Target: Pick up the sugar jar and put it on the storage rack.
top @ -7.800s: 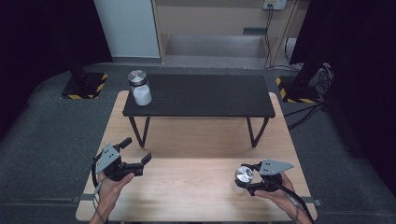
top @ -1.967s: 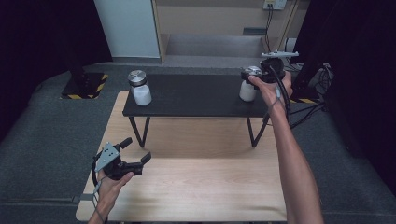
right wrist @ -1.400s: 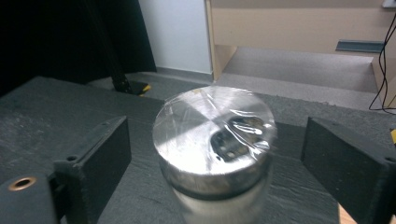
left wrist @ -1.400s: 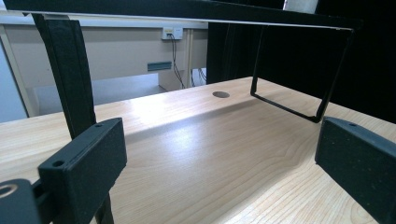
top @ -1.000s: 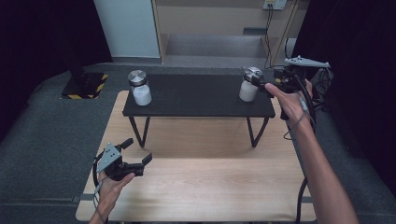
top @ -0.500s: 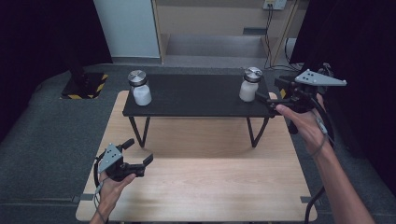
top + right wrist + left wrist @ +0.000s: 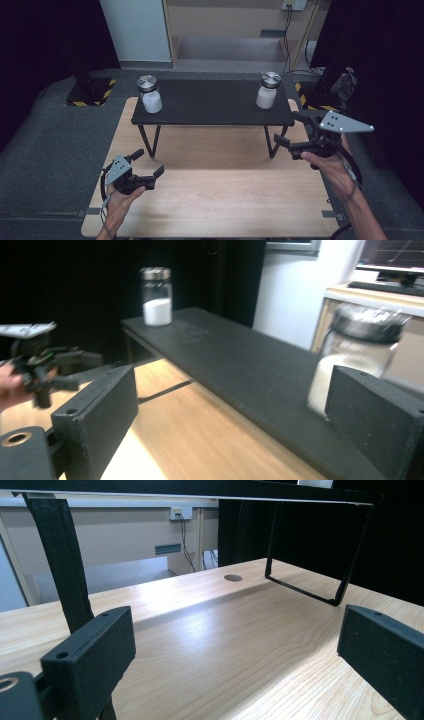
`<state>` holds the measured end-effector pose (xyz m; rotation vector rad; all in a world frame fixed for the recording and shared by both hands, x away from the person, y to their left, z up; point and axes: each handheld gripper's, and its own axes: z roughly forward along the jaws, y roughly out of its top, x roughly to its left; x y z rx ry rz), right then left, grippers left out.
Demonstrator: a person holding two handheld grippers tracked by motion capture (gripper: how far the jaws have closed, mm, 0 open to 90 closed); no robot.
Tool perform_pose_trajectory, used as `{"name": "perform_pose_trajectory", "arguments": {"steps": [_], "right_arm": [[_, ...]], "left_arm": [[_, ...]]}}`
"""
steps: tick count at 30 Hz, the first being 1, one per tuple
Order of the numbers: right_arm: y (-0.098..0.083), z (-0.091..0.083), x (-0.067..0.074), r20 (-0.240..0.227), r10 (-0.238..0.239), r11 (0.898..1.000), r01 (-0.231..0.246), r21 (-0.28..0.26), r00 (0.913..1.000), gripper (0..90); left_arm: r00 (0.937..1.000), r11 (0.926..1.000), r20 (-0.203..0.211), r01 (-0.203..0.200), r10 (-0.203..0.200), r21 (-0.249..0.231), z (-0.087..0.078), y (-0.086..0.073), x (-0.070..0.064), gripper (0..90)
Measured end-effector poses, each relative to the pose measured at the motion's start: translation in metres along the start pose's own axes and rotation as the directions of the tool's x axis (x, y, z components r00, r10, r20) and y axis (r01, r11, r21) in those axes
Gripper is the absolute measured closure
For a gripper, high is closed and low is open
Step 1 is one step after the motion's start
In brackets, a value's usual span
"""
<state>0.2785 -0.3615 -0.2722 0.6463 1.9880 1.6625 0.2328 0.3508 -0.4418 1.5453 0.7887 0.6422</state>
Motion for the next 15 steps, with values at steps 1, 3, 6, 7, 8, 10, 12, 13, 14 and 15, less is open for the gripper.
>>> {"name": "perform_pose_trajectory", "arguments": {"steps": [1,3,6,7,8,10,12,13,14,15], "right_arm": [[-0.005,-0.001,0.001,-0.005,0.001,1.0,-0.001,-0.003,1.0,6.9],[-0.02,-0.004,0.005,-0.017,0.0,1.0,0.0,-0.009,0.9999,6.9],[-0.041,-0.007,0.01,-0.034,0.002,1.0,-0.002,-0.006,0.9994,7.1],[-0.047,-0.007,0.012,-0.037,0.002,1.0,-0.002,-0.004,0.9993,7.2],[-0.053,-0.007,0.014,-0.04,0.003,1.0,-0.003,0.0,0.9992,7.2],[-0.065,-0.007,0.017,-0.05,0.01,1.0,-0.01,0.008,0.9987,7.4],[-0.076,-0.006,0.019,-0.063,0.029,0.999,-0.028,0.014,0.9976,7.4],[-0.083,-0.006,0.021,-0.065,0.034,0.999,-0.033,0.016,0.9973,7.5],[-0.086,-0.006,0.022,-0.066,0.036,0.999,-0.035,0.016,0.9972,7.5],[-0.091,-0.005,0.024,-0.07,0.038,0.999,-0.037,0.015,0.9968,7.5]], "left_arm": [[1.0,1.0,-0.001,0.001,-0.001,0.0,0.0,0.0,0.0,1.2],[1.0,1.0,-0.001,0.001,-0.001,0.0,0.0,0.0,0.0,1.2],[1.0,1.0,0.0,0.001,-0.001,0.001,0.0,0.0,0.0,1.2],[1.0,1.0,0.0,0.001,-0.001,0.001,0.0,0.0,0.0,1.2],[1.0,1.0,0.0,0.002,-0.002,0.002,0.0,0.0,0.0,1.2],[1.0,1.0,0.002,0.001,-0.001,0.002,0.001,0.0,0.0,1.2],[1.0,1.0,0.003,0.0,0.0,0.004,0.001,0.0,-0.001,1.2],[1.0,1.0,0.004,0.0,0.0,0.003,0.001,0.0,-0.001,1.2],[1.0,1.0,0.005,0.0,0.0,0.004,0.001,0.0,-0.001,1.2],[1.0,1.0,0.005,-0.001,0.001,0.007,0.002,0.0,-0.001,1.2]]}}
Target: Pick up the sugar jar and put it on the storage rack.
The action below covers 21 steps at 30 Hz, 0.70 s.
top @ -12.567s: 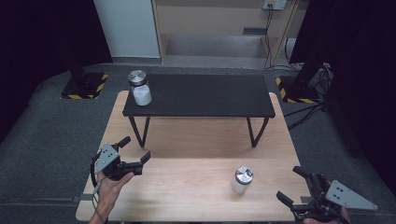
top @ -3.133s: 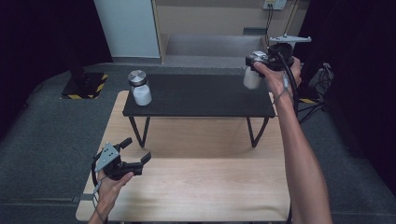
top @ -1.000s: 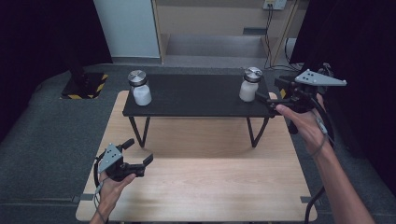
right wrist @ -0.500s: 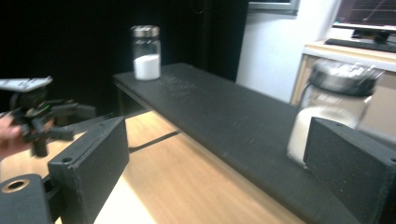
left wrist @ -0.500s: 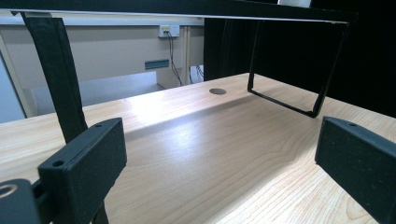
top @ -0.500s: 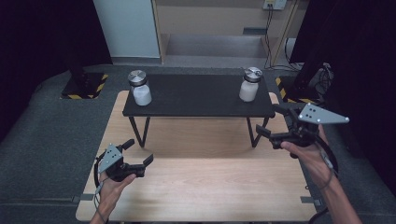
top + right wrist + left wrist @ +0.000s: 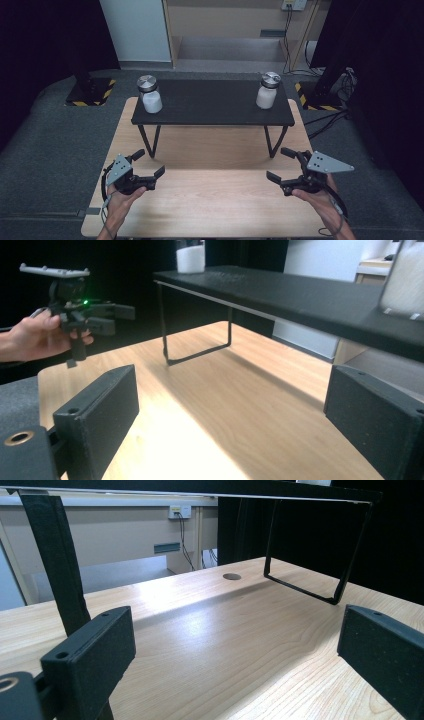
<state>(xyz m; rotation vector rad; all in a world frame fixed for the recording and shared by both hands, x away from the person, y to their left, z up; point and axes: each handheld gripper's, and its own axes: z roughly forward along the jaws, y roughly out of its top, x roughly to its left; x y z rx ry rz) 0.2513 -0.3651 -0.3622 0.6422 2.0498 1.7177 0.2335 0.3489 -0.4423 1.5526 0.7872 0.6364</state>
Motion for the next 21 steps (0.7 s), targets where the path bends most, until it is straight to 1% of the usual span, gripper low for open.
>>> {"name": "perform_pose_trajectory", "arguments": {"steps": [2,5,8,9,12,14,19,21], "right_arm": [[-0.009,0.001,0.003,-0.011,0.003,1.0,-0.003,-0.007,0.9999,7.5],[-0.021,0.005,0.008,-0.021,-0.004,1.0,0.004,-0.016,0.9998,8.1],[-0.03,0.009,0.015,-0.027,-0.02,1.0,0.019,-0.01,0.9994,8.5],[-0.034,0.011,0.018,-0.031,-0.032,0.999,0.032,-0.009,0.999,8.8],[-0.038,0.016,0.024,-0.032,-0.052,0.999,0.052,-0.004,0.9981,8.9],[-0.044,0.018,0.029,-0.017,-0.055,0.998,0.055,-0.014,0.9983,9.0],[-0.057,0.021,0.034,0.023,-0.028,0.999,0.029,-0.029,0.9993,9.6],[-0.059,0.019,0.037,0.05,-0.036,0.999,0.037,-0.027,0.9981,9.6]], "left_arm": [[1.0,1.0,0.002,-0.002,0.002,0.001,0.0,0.0,0.0,1.2],[1.0,1.0,0.003,-0.005,0.005,0.001,0.0,0.0,0.0,1.2],[1.0,1.0,0.002,-0.004,0.004,0.001,0.0,0.0,0.0,1.2],[1.0,1.0,0.003,-0.004,0.004,0.0,0.0,0.0,0.0,1.2],[1.0,1.0,0.002,-0.004,0.004,0.001,0.0,0.0,0.0,1.2],[1.0,1.0,0.002,-0.005,0.005,-0.002,-0.001,0.0,0.0,1.2],[1.0,1.0,0.002,-0.005,0.005,-0.002,-0.001,0.001,0.0,1.2],[1.0,1.0,0.003,-0.007,0.007,-0.003,-0.001,0.001,0.0,1.2]]}}
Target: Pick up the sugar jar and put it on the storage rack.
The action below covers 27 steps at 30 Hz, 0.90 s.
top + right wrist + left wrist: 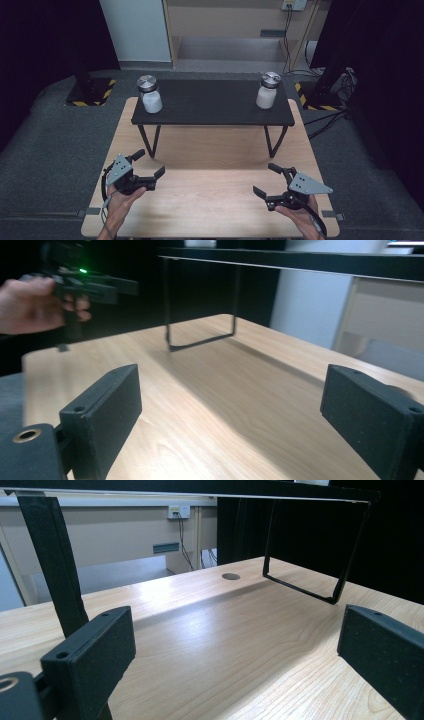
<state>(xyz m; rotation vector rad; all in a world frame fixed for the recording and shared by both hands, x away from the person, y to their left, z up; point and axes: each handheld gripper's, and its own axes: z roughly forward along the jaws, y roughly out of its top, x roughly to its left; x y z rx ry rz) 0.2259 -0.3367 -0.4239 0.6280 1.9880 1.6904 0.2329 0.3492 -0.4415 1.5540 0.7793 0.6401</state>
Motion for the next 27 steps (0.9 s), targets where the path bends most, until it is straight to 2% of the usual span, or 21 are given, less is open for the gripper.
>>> {"name": "perform_pose_trajectory", "arguments": {"steps": [4,8,10,14,18,21,27], "right_arm": [[-0.007,-0.004,0.004,0.043,-0.003,1.0,0.003,-0.006,0.9991,9.6],[-0.016,-0.008,0.011,0.121,0.02,1.0,-0.018,-0.02,0.9925,10.0],[-0.02,-0.012,0.014,0.166,0.035,0.999,-0.03,-0.035,0.9854,10.0],[-0.027,-0.018,0.018,0.228,0.065,0.996,-0.052,-0.066,0.9714,9.9],[-0.032,-0.022,0.02,0.271,0.106,0.992,-0.083,-0.096,0.9569,8.7],[-0.034,-0.023,0.021,0.286,0.117,0.99,-0.089,-0.107,0.9512,8.4],[-0.034,-0.024,0.022,0.282,0.113,0.991,-0.087,-0.104,0.9528,8.4]], "left_arm": [[1.0,1.0,0.005,-0.003,0.003,0.005,0.001,0.0,0.0,1.2],[1.0,1.0,0.007,0.002,-0.002,0.005,0.001,0.0,0.0,1.2],[1.0,1.0,0.006,0.002,-0.002,0.003,0.001,0.0,0.0,1.2],[1.0,1.0,0.007,0.004,-0.004,0.001,0.001,0.0,-0.001,1.2],[1.0,1.0,0.007,0.004,-0.004,-0.005,0.002,0.0,-0.001,1.0],[1.0,1.0,0.008,0.003,-0.003,-0.002,0.003,0.0,-0.001,0.9],[1.0,1.0,0.007,0.0,0.0,-0.003,0.001,0.0,-0.001,0.9]]}}
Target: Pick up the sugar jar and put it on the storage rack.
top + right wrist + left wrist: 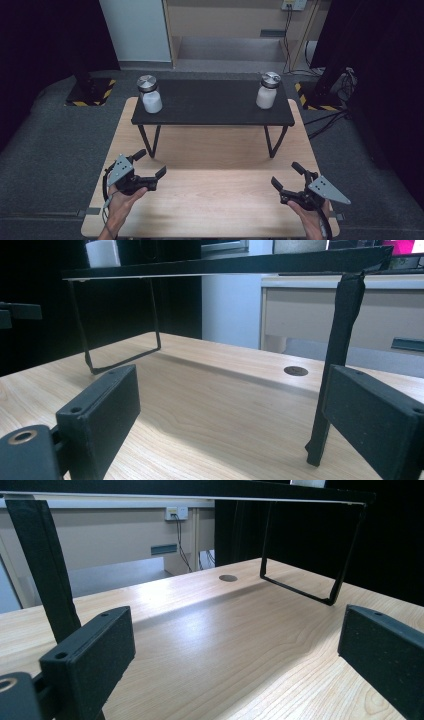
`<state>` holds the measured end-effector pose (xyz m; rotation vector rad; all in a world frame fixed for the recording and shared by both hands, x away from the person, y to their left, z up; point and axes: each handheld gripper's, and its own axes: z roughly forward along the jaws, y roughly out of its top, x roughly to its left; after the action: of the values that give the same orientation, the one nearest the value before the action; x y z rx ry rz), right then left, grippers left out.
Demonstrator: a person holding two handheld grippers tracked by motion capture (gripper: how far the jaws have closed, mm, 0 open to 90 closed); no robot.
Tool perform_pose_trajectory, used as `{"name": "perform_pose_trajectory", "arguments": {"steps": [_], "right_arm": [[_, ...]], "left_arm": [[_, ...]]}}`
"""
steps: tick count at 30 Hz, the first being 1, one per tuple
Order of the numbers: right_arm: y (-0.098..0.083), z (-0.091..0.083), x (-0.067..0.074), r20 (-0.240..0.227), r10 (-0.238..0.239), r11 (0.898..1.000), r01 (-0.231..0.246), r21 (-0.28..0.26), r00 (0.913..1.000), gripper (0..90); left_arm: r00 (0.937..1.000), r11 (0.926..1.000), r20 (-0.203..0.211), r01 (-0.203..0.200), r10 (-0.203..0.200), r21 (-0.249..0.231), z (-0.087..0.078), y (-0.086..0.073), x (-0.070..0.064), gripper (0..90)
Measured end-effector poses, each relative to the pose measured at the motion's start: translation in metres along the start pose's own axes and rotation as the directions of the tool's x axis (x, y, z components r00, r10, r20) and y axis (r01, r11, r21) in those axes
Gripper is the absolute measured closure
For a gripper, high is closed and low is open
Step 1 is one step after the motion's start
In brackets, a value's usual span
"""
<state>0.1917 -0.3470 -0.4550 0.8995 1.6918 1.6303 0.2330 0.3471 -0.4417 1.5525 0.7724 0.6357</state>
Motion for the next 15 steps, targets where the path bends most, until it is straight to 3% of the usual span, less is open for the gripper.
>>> {"name": "perform_pose_trajectory", "arguments": {"steps": [15], "right_arm": [[-0.0031,-0.0021,-0.0007,0.007,0.025,1.0,-0.025,-0.008,0.9997,8.4]], "left_arm": [[1.0,1.0,0.006,0.0,0.0,0.001,0.0005,0.0002,0.0,0.9]]}}
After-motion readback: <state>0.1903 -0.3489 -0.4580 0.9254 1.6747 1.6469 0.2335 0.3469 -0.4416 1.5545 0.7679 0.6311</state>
